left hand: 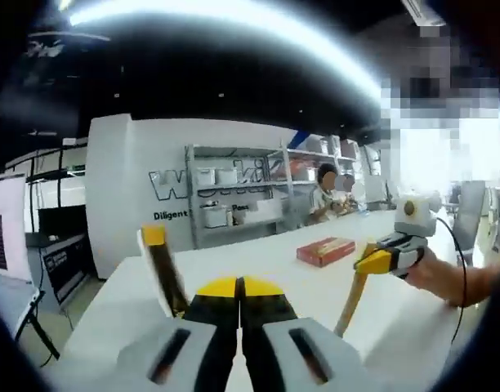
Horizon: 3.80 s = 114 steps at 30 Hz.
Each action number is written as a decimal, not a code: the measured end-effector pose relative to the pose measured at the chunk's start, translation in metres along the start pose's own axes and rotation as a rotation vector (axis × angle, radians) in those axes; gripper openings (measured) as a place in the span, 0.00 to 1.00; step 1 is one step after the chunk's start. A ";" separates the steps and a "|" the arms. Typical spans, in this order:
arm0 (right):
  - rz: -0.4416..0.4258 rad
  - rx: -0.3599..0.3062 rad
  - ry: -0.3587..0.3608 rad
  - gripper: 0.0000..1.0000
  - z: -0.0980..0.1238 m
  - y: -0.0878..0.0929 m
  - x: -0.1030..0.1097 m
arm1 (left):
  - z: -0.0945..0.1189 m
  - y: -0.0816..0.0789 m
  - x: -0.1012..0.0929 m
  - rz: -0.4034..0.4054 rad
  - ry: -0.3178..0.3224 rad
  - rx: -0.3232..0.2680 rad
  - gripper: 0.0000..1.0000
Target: Tear open the coffee pouch, take out the coffee, and pour the coffee from the pouch into the cup
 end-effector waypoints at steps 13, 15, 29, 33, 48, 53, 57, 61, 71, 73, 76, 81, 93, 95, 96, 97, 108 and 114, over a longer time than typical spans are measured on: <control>0.005 0.013 -0.027 0.01 -0.006 0.003 0.007 | 0.029 0.065 0.119 -0.117 -0.238 0.164 0.14; 0.000 0.010 -0.034 0.01 -0.008 0.004 0.008 | 0.024 0.068 0.122 -0.154 -0.234 0.160 0.29; 0.011 0.048 -0.118 0.01 -0.067 0.001 0.029 | 0.039 0.084 0.123 -0.122 -0.220 0.157 0.29; 0.004 0.041 -0.133 0.01 -0.069 -0.003 0.032 | 0.046 0.083 0.097 -0.115 -0.114 0.129 0.28; 0.018 0.120 -0.380 0.01 -0.028 -0.005 0.076 | 0.062 0.089 -0.111 0.044 0.921 0.039 0.28; 0.020 0.134 -0.374 0.01 -0.011 -0.008 0.082 | 0.048 0.091 -0.134 0.097 1.008 0.070 0.23; 0.021 0.134 -0.375 0.01 0.000 -0.009 0.084 | 0.043 0.090 -0.145 0.131 1.072 0.056 0.22; 0.021 0.124 -0.371 0.01 0.007 -0.010 0.083 | 0.042 0.087 -0.154 0.170 1.132 0.033 0.21; 0.026 0.117 -0.336 0.01 0.018 -0.013 0.062 | 0.017 0.077 -0.174 0.028 1.188 0.021 0.13; 0.028 0.117 -0.329 0.01 0.020 -0.015 0.054 | 0.007 0.075 -0.177 0.009 1.195 0.027 0.13; 0.035 0.128 -0.313 0.01 0.023 -0.016 0.040 | -0.011 0.074 -0.183 -0.038 1.170 0.032 0.12; 0.037 0.131 -0.290 0.01 0.031 -0.020 0.018 | -0.035 0.072 -0.190 -0.038 1.168 -0.028 0.11; -0.007 0.046 -0.220 0.02 0.039 0.015 -0.022 | -0.072 0.099 -0.194 0.001 1.141 -0.052 0.11; 0.018 0.020 -0.204 0.02 0.036 0.017 -0.023 | -0.075 0.101 -0.190 0.005 1.134 -0.041 0.11; 0.026 -0.009 -0.214 0.02 0.034 0.018 -0.021 | -0.075 0.101 -0.188 0.013 1.138 -0.036 0.11; 0.025 -0.032 -0.221 0.02 0.033 0.020 -0.020 | -0.074 0.101 -0.186 0.022 1.144 -0.034 0.11; -0.010 -0.094 -0.235 0.02 0.032 0.023 -0.018 | -0.070 0.102 -0.190 0.060 1.140 -0.049 0.11; 0.004 -0.087 -0.247 0.02 0.024 0.033 -0.014 | -0.067 0.109 -0.190 0.027 1.164 -0.006 0.11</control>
Point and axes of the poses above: the point that each gripper's makers call its tool centre point, and the gripper's own axes: z roughly backward along the fingers, x roughly to its left, y roughly out of its underside, the point moved 7 cm from there along z, roughly backward along the fingers, and after that the axes turned 12 degrees about -y, right-handed, at the moved point
